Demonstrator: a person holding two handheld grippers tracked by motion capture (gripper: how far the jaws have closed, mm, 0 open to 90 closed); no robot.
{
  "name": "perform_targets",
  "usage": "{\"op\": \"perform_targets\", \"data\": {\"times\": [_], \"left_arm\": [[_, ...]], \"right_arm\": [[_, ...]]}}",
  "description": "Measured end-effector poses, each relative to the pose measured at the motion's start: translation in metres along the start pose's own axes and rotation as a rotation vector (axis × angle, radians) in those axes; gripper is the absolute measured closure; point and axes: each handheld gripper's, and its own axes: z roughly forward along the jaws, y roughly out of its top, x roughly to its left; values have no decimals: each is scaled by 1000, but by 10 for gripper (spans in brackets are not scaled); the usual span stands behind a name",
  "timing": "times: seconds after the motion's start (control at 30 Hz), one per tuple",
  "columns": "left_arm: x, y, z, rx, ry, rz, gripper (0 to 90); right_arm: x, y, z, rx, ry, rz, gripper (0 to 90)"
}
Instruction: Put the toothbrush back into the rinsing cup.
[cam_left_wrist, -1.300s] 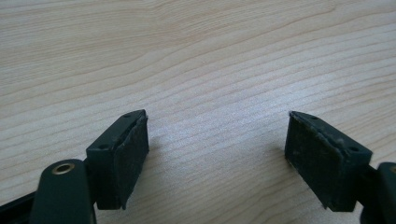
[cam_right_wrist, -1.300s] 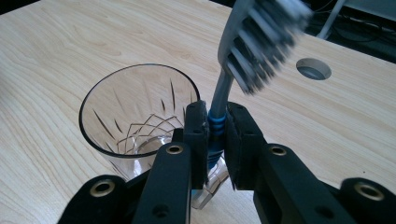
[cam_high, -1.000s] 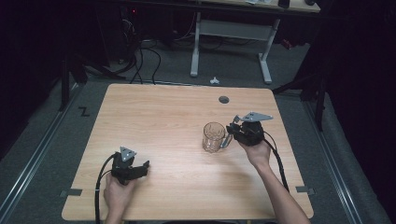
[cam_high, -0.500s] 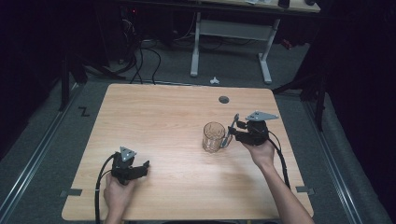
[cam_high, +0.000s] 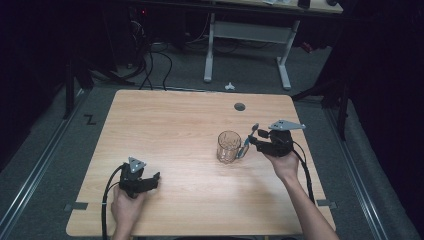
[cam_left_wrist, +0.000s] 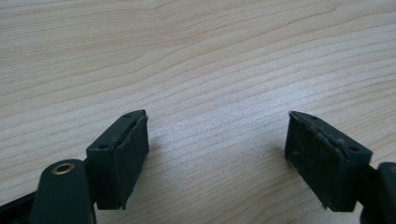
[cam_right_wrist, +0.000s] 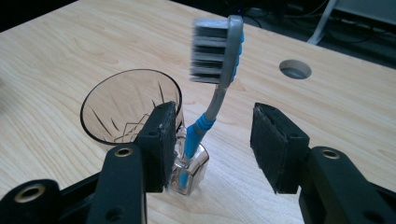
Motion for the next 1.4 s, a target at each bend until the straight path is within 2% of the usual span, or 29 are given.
{"op": "perform_targets", "data": {"times": [0.27,0.43,0.87,1.03,1.13,1.3,1.4], "left_arm": [[0,0,0,0,0,0,222],[0,0,0,0,0,0,222],[0,0,0,0,0,0,222],[0,0,0,0,0,0,222],[0,0,0,0,0,0,222],[0,0,0,0,0,0,222],[0,0,0,0,0,0,222]], "right_arm": [[-5,-8,-7,1,-11,14,508],[-7,-7,-16,-29,-9,21,507],[-8,-18,-25,-53,-22,37,522],[-7,-18,-31,-69,-6,34,585],[-6,-21,-31,-79,-4,34,595],[-10,-31,-32,-74,-2,63,604],[-11,-33,-34,-74,-10,61,608]]}}
